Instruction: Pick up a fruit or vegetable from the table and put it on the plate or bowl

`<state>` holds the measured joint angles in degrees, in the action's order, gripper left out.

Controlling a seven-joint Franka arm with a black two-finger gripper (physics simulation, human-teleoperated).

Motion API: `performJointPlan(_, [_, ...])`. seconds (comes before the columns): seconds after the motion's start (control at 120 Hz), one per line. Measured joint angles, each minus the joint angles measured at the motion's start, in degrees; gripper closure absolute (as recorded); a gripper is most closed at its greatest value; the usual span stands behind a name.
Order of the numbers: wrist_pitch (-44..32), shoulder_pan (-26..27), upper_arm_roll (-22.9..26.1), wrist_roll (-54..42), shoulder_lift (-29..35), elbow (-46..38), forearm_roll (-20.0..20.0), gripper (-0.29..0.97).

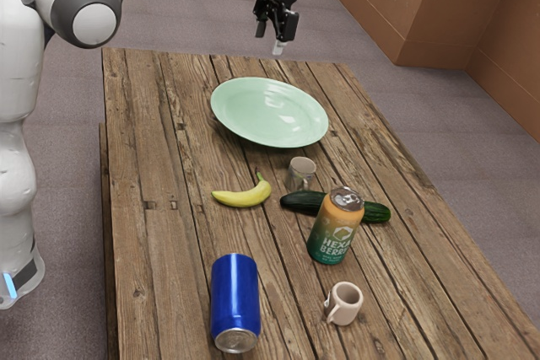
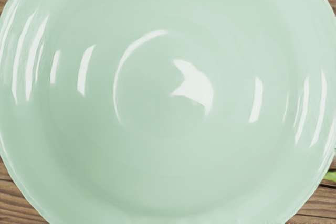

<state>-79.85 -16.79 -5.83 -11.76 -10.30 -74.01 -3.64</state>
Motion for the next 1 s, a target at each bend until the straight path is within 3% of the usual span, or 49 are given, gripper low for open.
performJointPlan(0.283, [0.2,0.1,-0.1,-1.5,0.1,0.3,0.1,0.00])
performJointPlan(0.35, [0.7,0.3,-0.3,-1.7,2.8,3.4,0.0,0.00])
performJointPlan(0.458, [3.3,0.8,0.5,-1.3,13.5,12.6,0.0,0.00])
performJointPlan(0.55, [5.2,0.8,2.1,-0.7,16.0,13.8,0.0,0.00])
performJointPlan(0.908, [9.2,6.9,3.6,0.6,7.7,9.3,-0.2,0.00])
performJointPlan(1.0, [9.3,7.7,3.9,0.8,3.7,8.8,-2.6,0.00])
